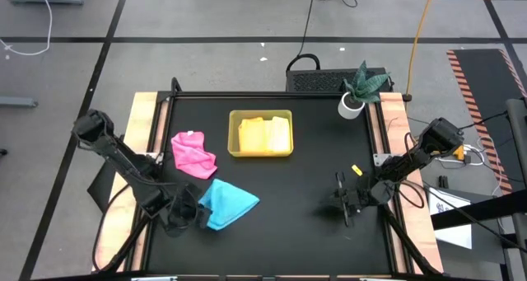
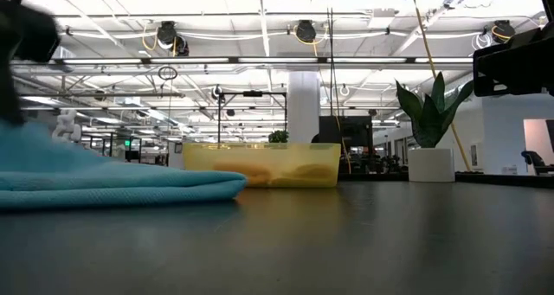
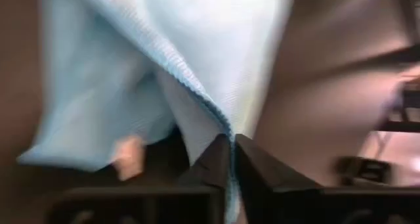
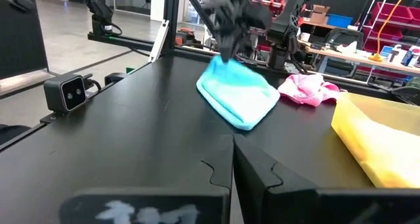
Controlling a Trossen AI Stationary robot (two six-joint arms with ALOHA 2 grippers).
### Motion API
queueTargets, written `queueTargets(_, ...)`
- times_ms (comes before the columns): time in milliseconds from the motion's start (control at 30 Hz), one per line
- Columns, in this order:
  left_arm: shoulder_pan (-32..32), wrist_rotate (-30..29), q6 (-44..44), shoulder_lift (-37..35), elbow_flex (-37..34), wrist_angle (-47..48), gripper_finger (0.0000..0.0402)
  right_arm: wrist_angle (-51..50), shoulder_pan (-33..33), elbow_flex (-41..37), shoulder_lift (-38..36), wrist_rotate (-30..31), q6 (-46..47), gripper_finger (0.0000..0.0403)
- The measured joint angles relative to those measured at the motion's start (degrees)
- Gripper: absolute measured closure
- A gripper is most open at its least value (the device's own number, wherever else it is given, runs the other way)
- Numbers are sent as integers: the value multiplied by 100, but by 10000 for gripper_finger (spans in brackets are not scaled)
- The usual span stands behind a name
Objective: Fold microfiber towels
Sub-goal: Fold the blue microfiber cloth
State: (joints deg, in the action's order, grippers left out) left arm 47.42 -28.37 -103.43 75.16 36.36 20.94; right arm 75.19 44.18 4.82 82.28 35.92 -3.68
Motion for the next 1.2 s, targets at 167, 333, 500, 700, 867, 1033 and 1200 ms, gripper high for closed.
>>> queueTargets(167, -484, -524, 1571, 2, 1021, -22, 388, 4, 0, 0, 0, 1, -36, 399)
queueTargets(333, -1206, -950, 3897, 2, 2076, -575, 396, 3, 0, 0, 0, 0, -46, 399)
queueTargets(500, -1935, -632, 6571, 41, 2822, -2150, 392, 5, 0, 0, 0, 1, -49, 399)
queueTargets(700, -2338, -625, 8197, 63, 3163, -2313, 390, 3, 0, 0, 0, 0, -46, 399)
queueTargets(867, -2386, -933, 7526, 225, 2827, -1906, 381, -3, 0, 0, 0, 0, -25, 399)
queueTargets(1033, -2274, -588, 7176, 883, 2593, -3036, 396, -6, 0, 0, -2, 0, -44, 399)
queueTargets(1200, -2233, 162, 7408, 1538, 2609, -4769, 382, 52, 0, 2, -2, 1, -44, 399)
